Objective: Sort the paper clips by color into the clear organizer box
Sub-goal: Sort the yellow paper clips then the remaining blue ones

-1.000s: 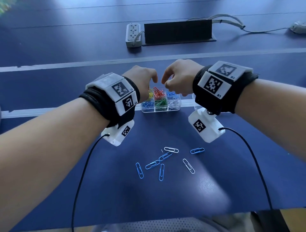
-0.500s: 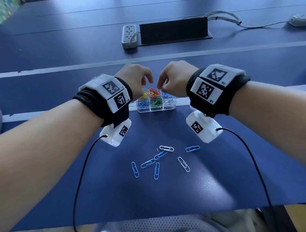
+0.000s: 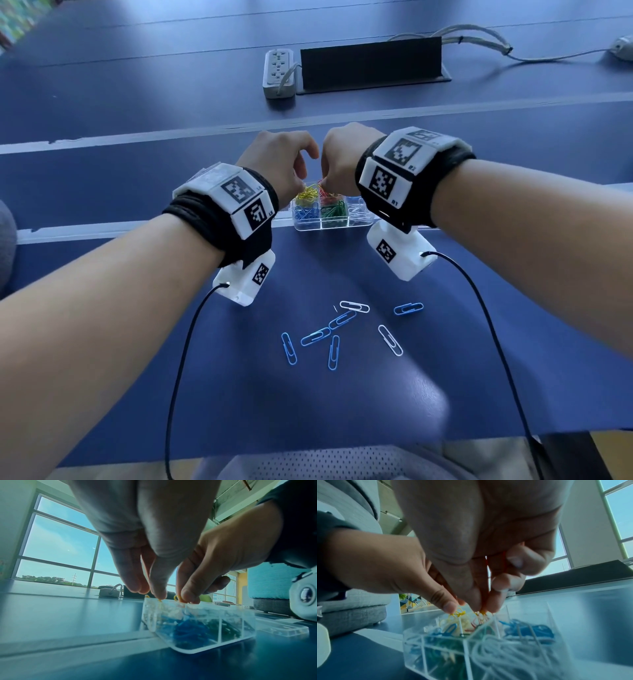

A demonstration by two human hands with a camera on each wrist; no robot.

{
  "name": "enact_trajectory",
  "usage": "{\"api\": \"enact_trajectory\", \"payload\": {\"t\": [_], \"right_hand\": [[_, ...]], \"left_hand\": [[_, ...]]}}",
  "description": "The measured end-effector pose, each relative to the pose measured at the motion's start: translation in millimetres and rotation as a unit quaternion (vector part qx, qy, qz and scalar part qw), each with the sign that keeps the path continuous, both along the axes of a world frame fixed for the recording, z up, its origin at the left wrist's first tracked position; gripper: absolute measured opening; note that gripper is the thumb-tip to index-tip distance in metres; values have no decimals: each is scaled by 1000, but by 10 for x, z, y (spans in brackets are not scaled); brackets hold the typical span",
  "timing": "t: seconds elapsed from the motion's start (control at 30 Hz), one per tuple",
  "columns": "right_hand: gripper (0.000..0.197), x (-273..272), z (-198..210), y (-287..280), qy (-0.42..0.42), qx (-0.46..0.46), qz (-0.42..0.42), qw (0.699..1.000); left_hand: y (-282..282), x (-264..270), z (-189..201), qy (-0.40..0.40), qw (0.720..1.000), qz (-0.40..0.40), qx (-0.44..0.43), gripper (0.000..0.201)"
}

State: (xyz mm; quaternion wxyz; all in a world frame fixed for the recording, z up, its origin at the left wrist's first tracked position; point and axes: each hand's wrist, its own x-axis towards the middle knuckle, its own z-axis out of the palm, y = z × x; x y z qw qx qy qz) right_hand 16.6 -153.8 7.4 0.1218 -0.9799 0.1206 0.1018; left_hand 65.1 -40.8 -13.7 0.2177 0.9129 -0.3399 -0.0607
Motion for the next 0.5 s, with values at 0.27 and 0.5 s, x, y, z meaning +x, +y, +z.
{"api": "enact_trajectory", "payload": {"t": [0.27,0.5], "right_hand": [[21,52,41,73,-16,61,-27,998],[21,130,0,168,-15,0,-4,1000]], "left_hand": [[66,-41,-4,39,999,13,-31,38],[174,-39,-19,55,996,31,-56,44]]}}
